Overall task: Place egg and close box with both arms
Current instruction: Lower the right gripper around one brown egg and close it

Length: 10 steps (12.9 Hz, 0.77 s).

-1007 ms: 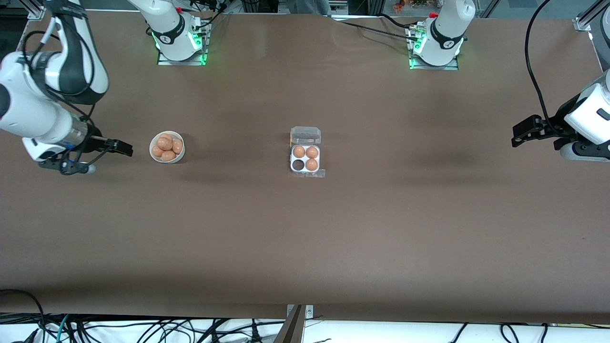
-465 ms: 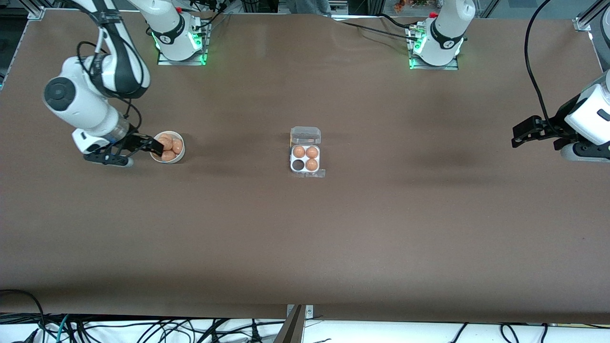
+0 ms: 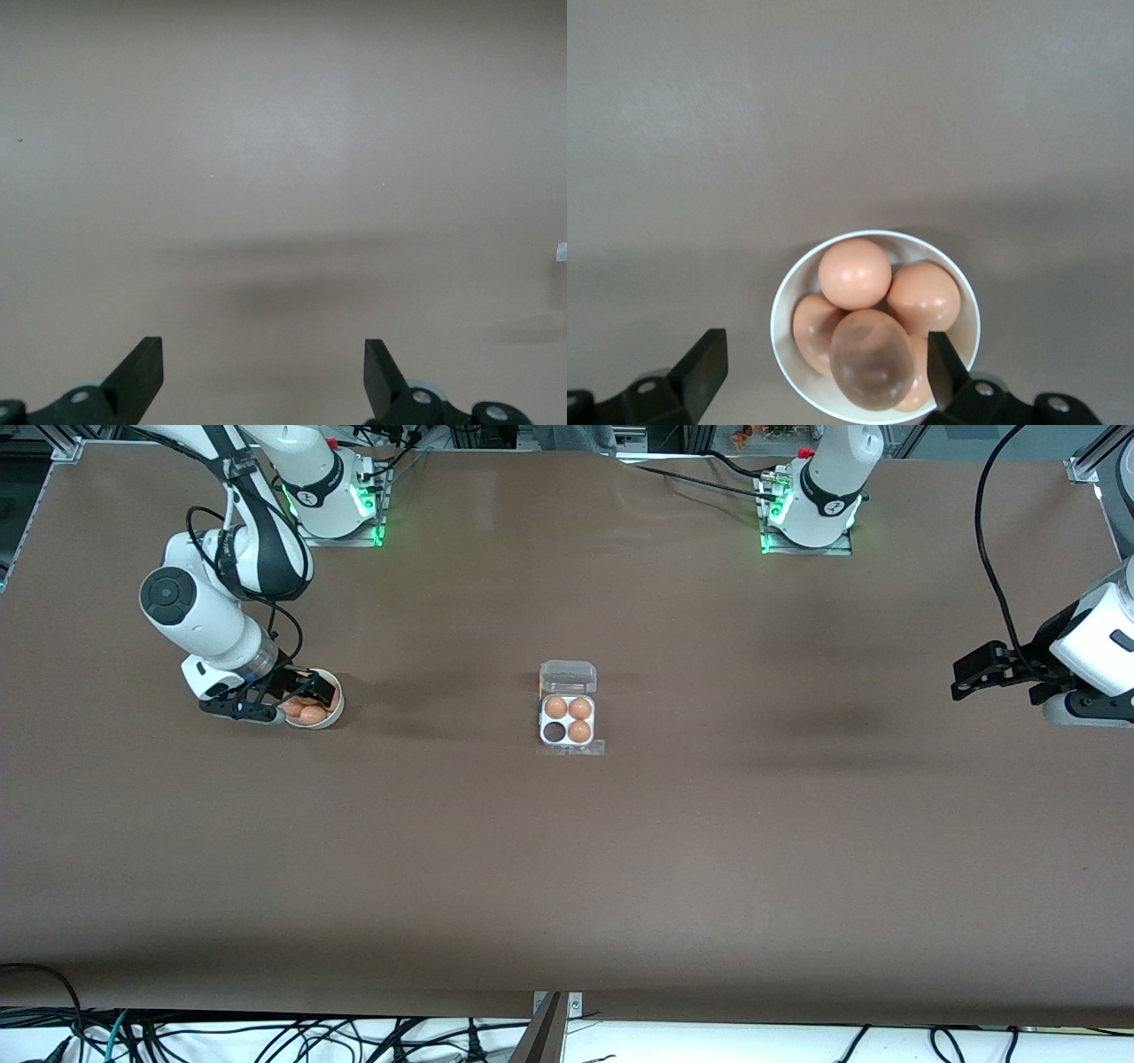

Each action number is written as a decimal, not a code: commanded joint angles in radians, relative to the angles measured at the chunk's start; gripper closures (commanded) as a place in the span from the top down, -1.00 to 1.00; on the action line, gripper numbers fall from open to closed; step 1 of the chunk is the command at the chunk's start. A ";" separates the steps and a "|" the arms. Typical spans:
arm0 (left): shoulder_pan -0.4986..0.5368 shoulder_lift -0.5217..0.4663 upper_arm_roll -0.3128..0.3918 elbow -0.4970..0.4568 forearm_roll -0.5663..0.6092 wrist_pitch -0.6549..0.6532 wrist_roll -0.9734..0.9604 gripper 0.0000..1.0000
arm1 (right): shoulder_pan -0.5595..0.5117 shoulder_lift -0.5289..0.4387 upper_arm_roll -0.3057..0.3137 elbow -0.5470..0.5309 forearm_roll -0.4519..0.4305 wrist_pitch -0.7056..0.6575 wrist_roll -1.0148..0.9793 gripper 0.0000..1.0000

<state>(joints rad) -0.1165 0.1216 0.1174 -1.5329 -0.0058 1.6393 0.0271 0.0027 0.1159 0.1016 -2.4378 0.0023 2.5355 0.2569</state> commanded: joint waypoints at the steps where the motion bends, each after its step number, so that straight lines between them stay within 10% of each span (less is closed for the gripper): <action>1: 0.003 0.012 0.002 0.031 -0.011 -0.013 -0.001 1.00 | -0.009 -0.010 0.007 -0.029 -0.008 0.025 0.001 1.00; 10: 0.003 0.013 0.005 0.027 -0.009 -0.013 0.001 1.00 | -0.010 0.016 0.003 -0.029 -0.007 0.016 -0.005 1.00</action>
<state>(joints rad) -0.1159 0.1219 0.1186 -1.5327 -0.0058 1.6393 0.0271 0.0018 0.1398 0.1011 -2.4494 0.0023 2.5398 0.2568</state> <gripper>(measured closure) 0.000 0.000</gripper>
